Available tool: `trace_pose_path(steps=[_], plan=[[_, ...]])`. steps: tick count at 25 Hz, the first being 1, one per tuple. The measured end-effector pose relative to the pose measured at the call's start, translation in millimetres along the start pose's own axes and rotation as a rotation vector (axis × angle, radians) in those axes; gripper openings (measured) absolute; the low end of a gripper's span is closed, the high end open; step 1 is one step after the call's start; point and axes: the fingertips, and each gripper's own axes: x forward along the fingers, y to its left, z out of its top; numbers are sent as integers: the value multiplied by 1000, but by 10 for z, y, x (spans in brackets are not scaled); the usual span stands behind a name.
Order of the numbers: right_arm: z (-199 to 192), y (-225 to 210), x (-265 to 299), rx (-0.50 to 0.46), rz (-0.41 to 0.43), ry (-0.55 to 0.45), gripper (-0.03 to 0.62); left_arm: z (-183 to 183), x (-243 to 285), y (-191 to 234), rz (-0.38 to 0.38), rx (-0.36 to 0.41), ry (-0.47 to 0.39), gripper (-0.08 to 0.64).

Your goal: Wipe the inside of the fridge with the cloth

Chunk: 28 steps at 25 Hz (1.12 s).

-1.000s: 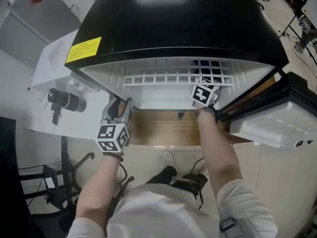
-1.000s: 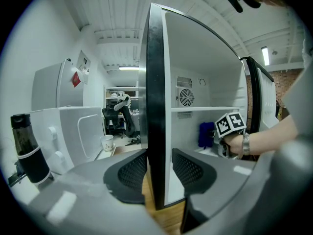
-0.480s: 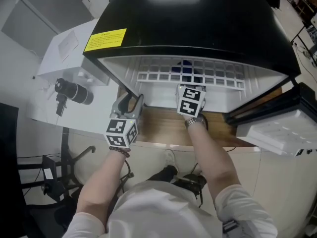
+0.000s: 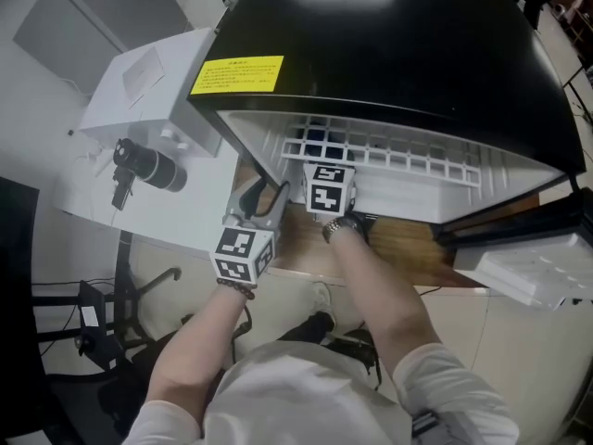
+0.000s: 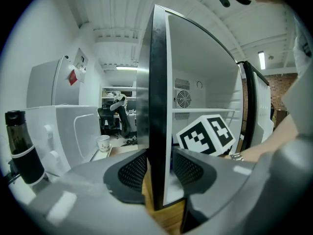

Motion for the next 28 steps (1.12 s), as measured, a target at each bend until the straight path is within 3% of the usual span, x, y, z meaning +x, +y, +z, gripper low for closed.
trace_pose_path(steps=[10, 28], plan=[[-291, -43, 143, -97, -64, 125, 43, 14, -6, 3, -9, -13, -15, 155], [-303, -622, -86, -91, -165, 144, 43, 8, -4, 14, 16, -11, -15, 154]])
